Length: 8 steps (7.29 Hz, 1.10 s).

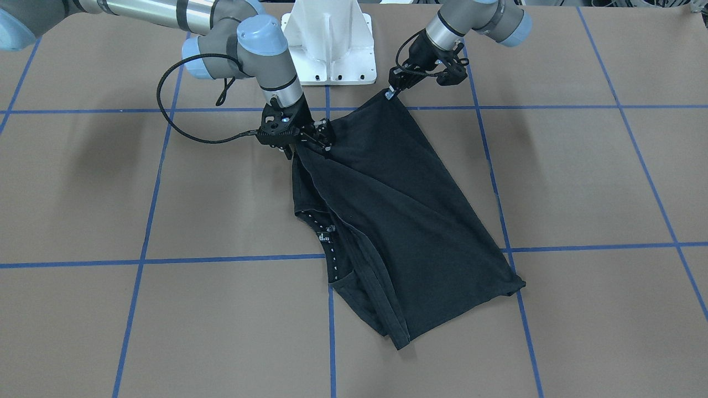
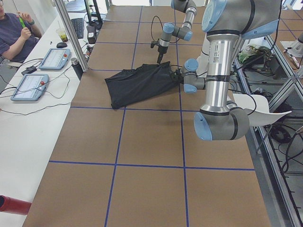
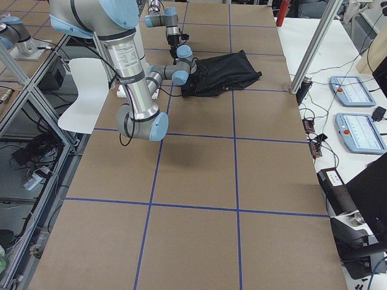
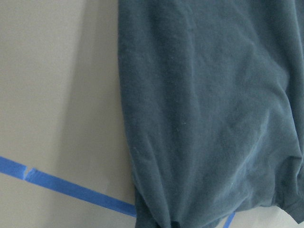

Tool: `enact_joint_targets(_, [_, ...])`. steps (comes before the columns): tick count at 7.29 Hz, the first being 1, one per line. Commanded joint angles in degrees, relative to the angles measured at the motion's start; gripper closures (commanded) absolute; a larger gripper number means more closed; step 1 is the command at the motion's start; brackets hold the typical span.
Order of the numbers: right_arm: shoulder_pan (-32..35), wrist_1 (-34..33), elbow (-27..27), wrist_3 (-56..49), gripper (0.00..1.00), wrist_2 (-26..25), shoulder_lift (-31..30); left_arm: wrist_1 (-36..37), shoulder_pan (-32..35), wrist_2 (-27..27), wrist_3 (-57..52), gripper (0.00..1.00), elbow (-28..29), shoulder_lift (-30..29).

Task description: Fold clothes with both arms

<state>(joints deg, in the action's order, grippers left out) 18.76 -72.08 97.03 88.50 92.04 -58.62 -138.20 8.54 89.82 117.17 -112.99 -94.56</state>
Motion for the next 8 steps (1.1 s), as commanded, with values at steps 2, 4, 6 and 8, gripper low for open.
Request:
enact_joint_targets(2, [-1.44,-1.93,0.0,0.01,0.19,-2.12,0.0,-0.05,-0.02,0.0,-0.01,1.0,0.14,-0.1])
enact_joint_targets(4, [-2.06,-1.93,0.0,-0.08,0.3,-3.01,-0.09,-0.05,-0.02,0.0,-0.01,1.0,0.14,-0.1])
enact_joint_targets(6, [-2.15,-1.93,0.0,-0.25,0.33,-3.01,-0.35,-0.05,-0.02,0.0,-0.01,1.0,0.22,-0.1])
enact_joint_targets(8, [-1.98,-1.93,0.18,-0.61,0.57,-3.01,-0.44,-0.05,-0.02,0.0,-0.01,1.0,0.23,-0.1])
